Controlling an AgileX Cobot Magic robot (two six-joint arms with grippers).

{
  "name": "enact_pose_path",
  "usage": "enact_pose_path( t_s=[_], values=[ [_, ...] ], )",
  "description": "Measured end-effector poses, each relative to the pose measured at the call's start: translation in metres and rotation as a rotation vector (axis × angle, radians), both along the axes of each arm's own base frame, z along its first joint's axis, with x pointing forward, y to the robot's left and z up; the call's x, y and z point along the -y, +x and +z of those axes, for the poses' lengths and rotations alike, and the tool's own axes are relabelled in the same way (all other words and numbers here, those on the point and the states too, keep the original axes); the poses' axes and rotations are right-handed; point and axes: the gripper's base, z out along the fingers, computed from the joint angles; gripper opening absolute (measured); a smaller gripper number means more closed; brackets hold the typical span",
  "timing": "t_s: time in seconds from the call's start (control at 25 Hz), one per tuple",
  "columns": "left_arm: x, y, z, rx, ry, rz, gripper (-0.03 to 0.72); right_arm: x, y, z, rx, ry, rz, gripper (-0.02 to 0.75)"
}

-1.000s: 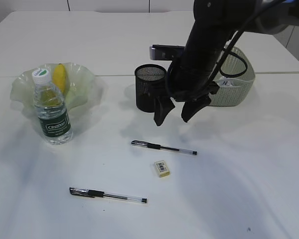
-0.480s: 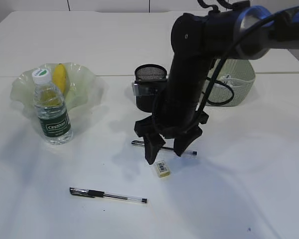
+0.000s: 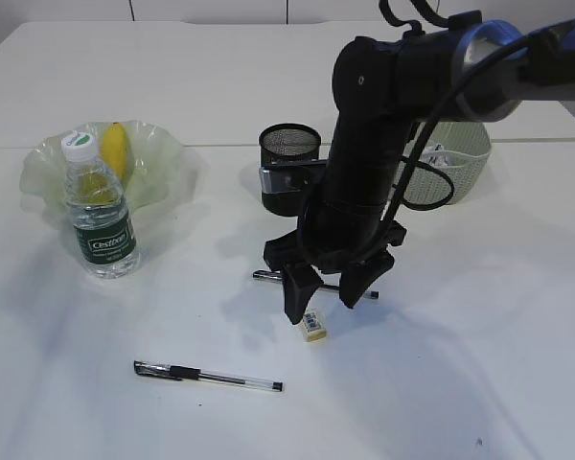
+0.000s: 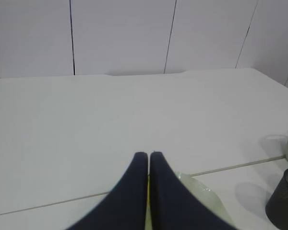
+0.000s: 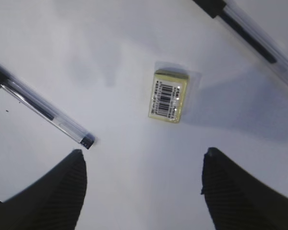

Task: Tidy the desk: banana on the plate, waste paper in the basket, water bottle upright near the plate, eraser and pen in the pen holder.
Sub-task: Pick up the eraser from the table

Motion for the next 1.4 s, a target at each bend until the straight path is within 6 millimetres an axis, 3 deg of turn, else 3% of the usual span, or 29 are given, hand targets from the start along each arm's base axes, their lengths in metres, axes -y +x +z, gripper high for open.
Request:
enact_pose_path(
  t_s=[0.48,0.88,1.4],
  values=[
    [0.001,0.0,-0.001,-0.01,-0.004,-0.014,-0.025,-0.001,0.004,0.0,0.039,0.014,-0.012,0.552],
    [0.001,-0.001,-0.001,-0.013,-0.003,-0.015,-0.025,-0.002,0.006,-0.027,-0.017,-0.017,-0.011,0.552],
    [0.001,-0.001,-0.001,-0.015,-0.002,-0.015,-0.025,-0.004,0.01,-0.031,0.017,-0.005,-0.023,0.552]
  ],
)
